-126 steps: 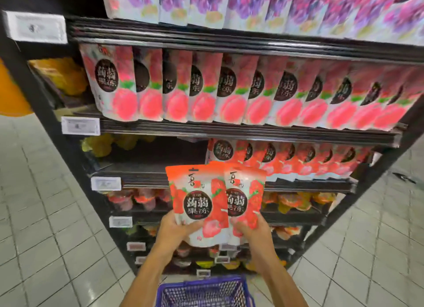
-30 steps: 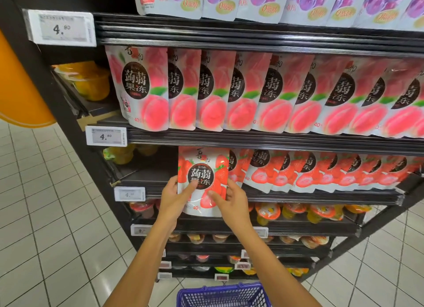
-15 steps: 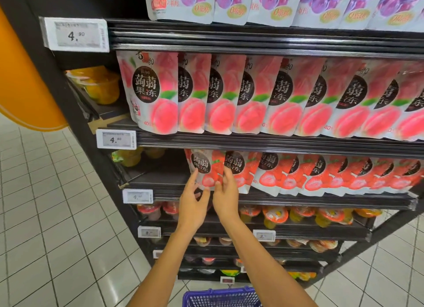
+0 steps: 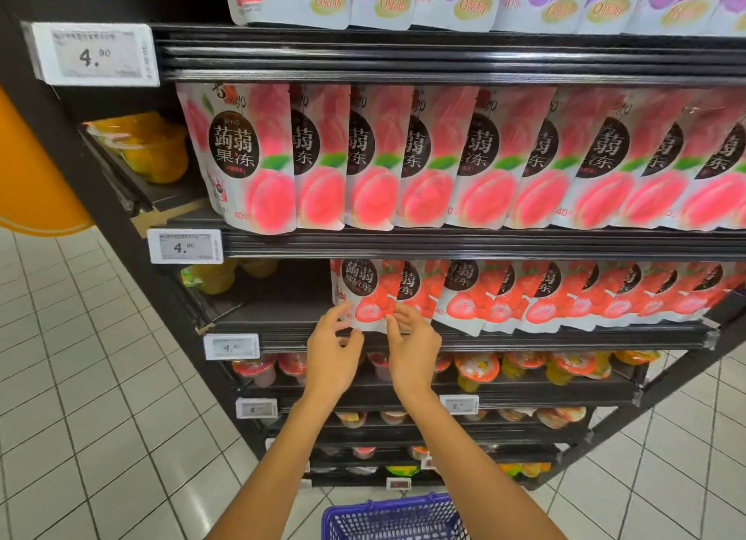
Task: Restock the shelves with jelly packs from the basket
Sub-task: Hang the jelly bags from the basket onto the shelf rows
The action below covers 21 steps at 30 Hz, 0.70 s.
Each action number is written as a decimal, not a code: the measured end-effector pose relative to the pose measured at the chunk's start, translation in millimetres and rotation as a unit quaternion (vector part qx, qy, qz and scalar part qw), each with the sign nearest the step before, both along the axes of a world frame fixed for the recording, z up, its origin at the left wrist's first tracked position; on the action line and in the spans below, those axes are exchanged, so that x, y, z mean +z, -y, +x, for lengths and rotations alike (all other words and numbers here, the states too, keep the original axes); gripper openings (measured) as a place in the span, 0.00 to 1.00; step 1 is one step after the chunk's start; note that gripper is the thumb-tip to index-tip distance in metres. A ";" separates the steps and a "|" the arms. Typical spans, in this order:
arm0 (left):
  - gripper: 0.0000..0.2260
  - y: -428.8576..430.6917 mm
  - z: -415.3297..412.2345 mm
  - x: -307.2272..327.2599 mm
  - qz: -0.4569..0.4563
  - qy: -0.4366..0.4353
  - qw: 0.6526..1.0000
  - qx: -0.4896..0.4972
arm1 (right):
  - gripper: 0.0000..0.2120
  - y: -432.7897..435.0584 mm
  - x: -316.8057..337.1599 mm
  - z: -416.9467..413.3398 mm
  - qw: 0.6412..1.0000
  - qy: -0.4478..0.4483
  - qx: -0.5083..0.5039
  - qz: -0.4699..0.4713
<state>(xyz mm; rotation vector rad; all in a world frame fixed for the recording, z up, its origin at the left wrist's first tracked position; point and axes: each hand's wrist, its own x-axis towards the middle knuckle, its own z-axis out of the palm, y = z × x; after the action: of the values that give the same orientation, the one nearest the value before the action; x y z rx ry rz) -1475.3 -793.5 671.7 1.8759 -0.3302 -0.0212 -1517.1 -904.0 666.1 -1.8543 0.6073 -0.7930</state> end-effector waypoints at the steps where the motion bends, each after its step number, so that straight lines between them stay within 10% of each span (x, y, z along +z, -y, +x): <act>1: 0.19 0.1 0.8 -0.1 -0.004 0.004 1.000 0.011 | 0.09 0.7 -1.0 0.0 1.000 0.000 -0.004 -0.003; 9: 0.49 16.6 18.4 16.4 -0.024 -0.016 0.999 -0.018 | 0.10 2.7 -4.5 0.6 1.000 -0.014 -0.004 -0.011; 21: 0.41 23.8 5.5 -7.0 -0.026 0.052 0.987 0.150 | 0.17 13.2 -3.6 -18.6 0.993 0.052 -0.108 0.017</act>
<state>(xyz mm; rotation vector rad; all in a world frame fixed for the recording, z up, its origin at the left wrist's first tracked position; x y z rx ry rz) -1469.8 -817.3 664.7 1.8619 -0.1144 0.2870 -1535.7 -917.1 662.6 -1.7237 0.7579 -1.0080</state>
